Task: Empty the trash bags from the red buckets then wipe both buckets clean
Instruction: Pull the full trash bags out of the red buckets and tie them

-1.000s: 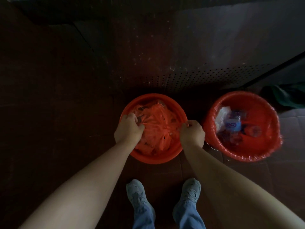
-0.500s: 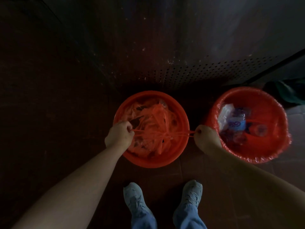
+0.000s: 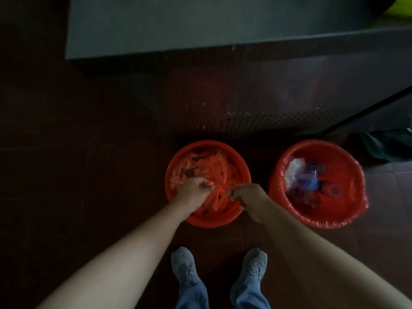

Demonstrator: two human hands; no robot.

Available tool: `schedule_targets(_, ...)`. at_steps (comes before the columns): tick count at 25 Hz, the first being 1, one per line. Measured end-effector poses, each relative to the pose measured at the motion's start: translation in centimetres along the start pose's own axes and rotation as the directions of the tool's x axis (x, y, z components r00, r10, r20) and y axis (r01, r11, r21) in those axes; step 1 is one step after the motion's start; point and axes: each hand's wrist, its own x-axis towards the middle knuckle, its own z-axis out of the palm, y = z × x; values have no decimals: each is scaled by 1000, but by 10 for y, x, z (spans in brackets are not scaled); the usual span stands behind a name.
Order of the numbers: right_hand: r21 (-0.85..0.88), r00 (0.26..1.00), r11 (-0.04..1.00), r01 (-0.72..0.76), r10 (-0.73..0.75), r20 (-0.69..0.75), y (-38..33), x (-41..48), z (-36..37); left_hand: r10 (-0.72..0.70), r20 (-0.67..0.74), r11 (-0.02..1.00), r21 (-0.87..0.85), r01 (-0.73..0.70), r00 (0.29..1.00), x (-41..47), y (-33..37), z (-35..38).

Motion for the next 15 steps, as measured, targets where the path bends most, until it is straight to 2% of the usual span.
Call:
schedule_targets(4,150,983,972,-181,182,8,-33,-31,18,112,75,981,149,-122,991,-35,23,4)
schedule_targets(8,9,965,965,-263,263,8,-52,-52,26,259,84,918,288,-272,962,-59,36,-7)
schedule_targets(10,-12,974,974,-226,225,-33,-58,-60,32,305,65,915,258,-311,950,-71,42,-14)
schedule_targets(12,14,989,994,-108,108,-102,-67,-67,36,368,-54,903,259,-343,928,-78,46,-24)
schedule_targets(14,16,990,999,-33,35,-139,-76,-81,37,373,-164,884,362,-297,913,-86,47,-38)
schedule_targets(15,-9,990,1000,-4,3,-138,-81,-89,37,333,-168,867,440,-232,928,-91,48,-44)
